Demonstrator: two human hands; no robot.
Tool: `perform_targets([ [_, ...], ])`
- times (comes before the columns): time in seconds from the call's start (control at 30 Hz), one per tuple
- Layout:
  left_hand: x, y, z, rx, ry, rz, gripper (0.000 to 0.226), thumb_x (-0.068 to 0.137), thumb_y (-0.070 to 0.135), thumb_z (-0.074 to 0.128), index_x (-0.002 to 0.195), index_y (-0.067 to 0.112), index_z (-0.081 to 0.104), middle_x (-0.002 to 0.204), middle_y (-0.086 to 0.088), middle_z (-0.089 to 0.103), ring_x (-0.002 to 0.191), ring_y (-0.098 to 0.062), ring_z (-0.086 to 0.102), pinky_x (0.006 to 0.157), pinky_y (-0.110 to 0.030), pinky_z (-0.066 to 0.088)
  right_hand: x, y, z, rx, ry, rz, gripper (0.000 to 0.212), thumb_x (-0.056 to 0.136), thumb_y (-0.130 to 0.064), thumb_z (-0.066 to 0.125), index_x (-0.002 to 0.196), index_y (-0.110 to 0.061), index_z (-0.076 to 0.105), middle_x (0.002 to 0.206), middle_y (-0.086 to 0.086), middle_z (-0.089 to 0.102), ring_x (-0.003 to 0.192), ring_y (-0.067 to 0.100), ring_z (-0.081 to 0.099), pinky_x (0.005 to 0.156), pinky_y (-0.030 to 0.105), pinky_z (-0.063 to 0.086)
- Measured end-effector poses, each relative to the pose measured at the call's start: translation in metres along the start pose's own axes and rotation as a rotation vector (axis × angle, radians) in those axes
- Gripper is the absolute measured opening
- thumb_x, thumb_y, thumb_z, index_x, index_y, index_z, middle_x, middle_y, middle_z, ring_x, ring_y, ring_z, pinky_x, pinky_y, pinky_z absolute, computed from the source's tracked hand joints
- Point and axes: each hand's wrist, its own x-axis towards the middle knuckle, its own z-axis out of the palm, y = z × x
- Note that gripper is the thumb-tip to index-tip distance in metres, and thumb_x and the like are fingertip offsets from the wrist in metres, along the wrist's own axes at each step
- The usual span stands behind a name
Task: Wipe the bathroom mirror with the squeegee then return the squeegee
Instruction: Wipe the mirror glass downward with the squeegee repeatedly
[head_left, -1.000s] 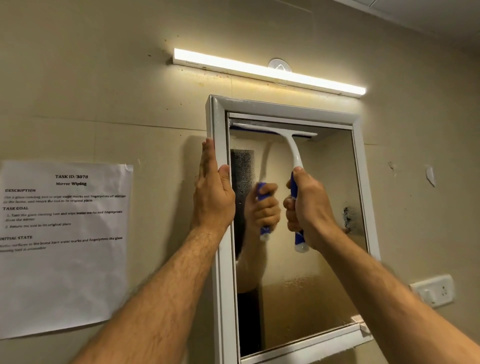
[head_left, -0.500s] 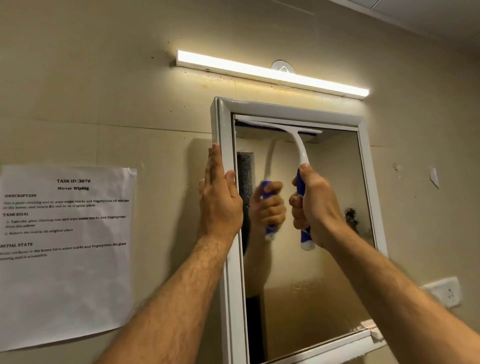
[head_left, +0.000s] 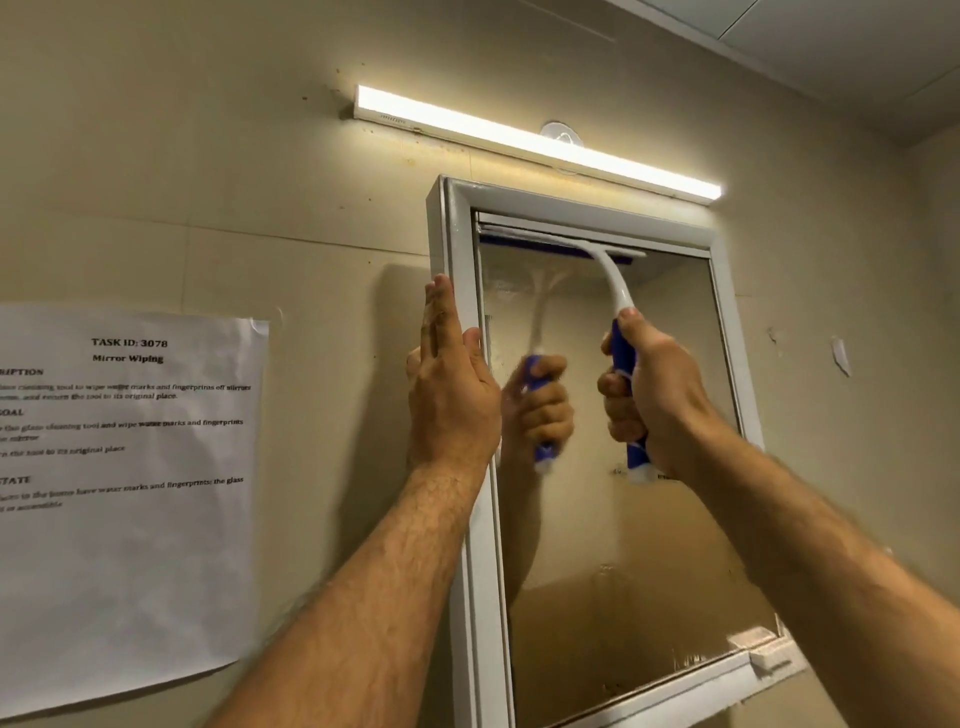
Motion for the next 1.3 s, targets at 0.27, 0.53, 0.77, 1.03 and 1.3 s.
perform_targets([
  [0.27, -0.007, -0.002, 0.002, -0.049, 0.031, -0.011, 0.055, 0.105, 0.031, 0.031, 0.155, 0.031, 0.009, 0.16, 0.008, 0.018, 0.122, 0.0, 0.02, 0.097, -0.018, 0.028, -0.016, 0.031, -0.005, 0.009, -0.019, 0.042, 0.039, 0.099, -0.049, 0.036, 0.087, -0.013, 0.048, 0.056, -0.001, 0.039, 0.043, 0.012, 0.028, 0.043, 0.025, 0.027],
  [0.53, -0.012, 0.0, 0.0, -0.038, 0.036, -0.011, 0.057, 0.101, 0.037, 0.026, 0.155, 0.028, 0.011, 0.16, 0.004, 0.022, 0.125, -0.015, 0.044, 0.09, -0.025, 0.037, -0.002, -0.002, 0.005, 0.028, -0.01, 0.032, 0.036, 0.099, -0.046, 0.038, 0.086, -0.014, 0.048, 0.057, -0.002, 0.039, 0.043, 0.01, 0.029, 0.038, 0.022, 0.027],
  [0.77, -0.02, 0.001, -0.003, -0.056, 0.032, -0.016, 0.055, 0.105, 0.029, 0.032, 0.155, 0.029, 0.01, 0.16, 0.005, 0.02, 0.114, 0.002, 0.027, 0.09, -0.022, 0.036, -0.029, 0.03, -0.006, -0.018, 0.0, 0.071, 0.04, 0.099, -0.05, 0.036, 0.088, -0.013, 0.049, 0.054, -0.002, 0.039, 0.043, 0.012, 0.028, 0.044, 0.026, 0.025],
  [1.03, -0.027, -0.002, -0.003, -0.064, 0.033, -0.022, 0.054, 0.104, 0.033, 0.029, 0.155, 0.027, 0.012, 0.16, 0.004, 0.021, 0.118, 0.0, 0.027, 0.092, -0.023, 0.036, -0.035, 0.025, -0.01, -0.016, 0.032, 0.078, 0.038, 0.099, -0.047, 0.037, 0.086, -0.013, 0.049, 0.055, -0.001, 0.04, 0.043, 0.012, 0.029, 0.041, 0.023, 0.028],
  [1.3, -0.034, -0.003, -0.004, -0.06, 0.012, -0.035, 0.057, 0.1, 0.038, 0.024, 0.155, 0.027, 0.014, 0.16, 0.007, 0.021, 0.117, 0.004, 0.023, 0.078, -0.002, 0.019, -0.042, 0.033, -0.009, -0.04, 0.029, 0.139, 0.04, 0.098, -0.051, 0.037, 0.086, -0.014, 0.049, 0.054, -0.002, 0.04, 0.043, 0.012, 0.029, 0.043, 0.024, 0.027],
])
